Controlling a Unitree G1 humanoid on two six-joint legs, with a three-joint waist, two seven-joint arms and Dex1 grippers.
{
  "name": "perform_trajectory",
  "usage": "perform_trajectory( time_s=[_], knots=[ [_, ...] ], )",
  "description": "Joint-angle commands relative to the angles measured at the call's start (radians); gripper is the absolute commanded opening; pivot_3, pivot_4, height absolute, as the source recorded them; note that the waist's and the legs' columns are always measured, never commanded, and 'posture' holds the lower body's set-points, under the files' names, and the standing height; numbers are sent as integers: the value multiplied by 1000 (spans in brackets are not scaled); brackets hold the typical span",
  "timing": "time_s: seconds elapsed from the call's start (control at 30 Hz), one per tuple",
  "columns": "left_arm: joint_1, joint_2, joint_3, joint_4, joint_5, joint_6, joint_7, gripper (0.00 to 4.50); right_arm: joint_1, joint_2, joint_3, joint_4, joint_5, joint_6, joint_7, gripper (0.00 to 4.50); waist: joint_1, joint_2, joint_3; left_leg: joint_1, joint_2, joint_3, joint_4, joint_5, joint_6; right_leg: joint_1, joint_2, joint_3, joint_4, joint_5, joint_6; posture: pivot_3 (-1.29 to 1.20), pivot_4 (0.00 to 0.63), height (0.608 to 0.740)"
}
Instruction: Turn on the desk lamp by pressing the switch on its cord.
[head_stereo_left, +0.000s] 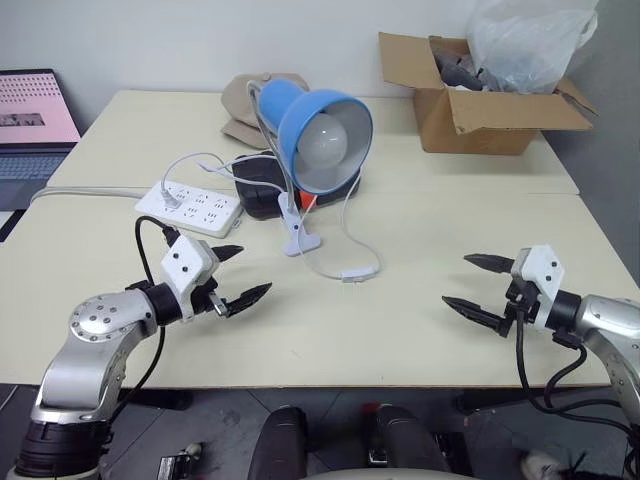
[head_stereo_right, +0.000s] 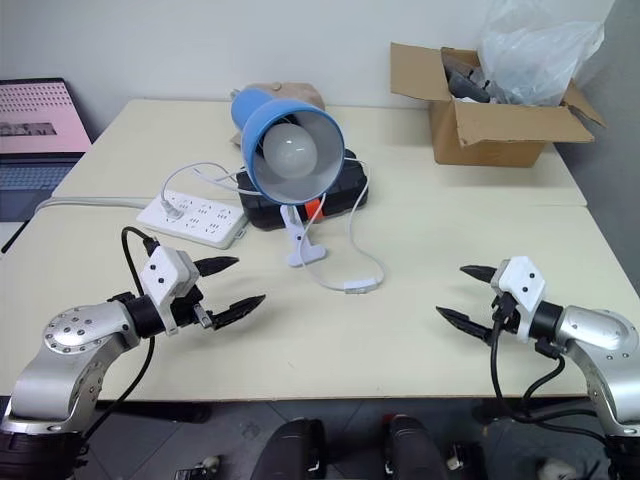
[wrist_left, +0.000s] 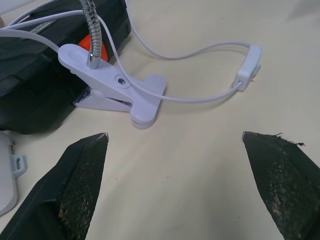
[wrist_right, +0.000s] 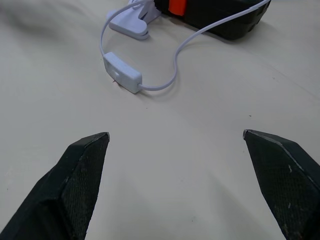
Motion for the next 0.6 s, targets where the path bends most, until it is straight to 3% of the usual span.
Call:
perform_trajectory(
  time_s=[0.03, 0.2, 0.6],
  knots=[
    [-7, 19, 16, -33, 6, -2, 6, 4469, -13, -2, -7, -23, 0, -3, -6, 4500, 0, 0, 0, 0, 0, 0, 0, 0, 0, 0, 0, 0, 0, 0, 0, 0, 150, 740],
    [-25, 30, 20, -57, -56, 27, -38, 4469, -13, -2, -5, -38, 1, 8, -12, 4500, 0, 0, 0, 0, 0, 0, 0, 0, 0, 0, 0, 0, 0, 0, 0, 0, 150, 740],
    [-137, 46, -2, 11, -47, 2, -83, 4469, -4, 6, -4, -76, 6, 38, -43, 4500, 0, 0, 0, 0, 0, 0, 0, 0, 0, 0, 0, 0, 0, 0, 0, 0, 150, 740]
  ],
)
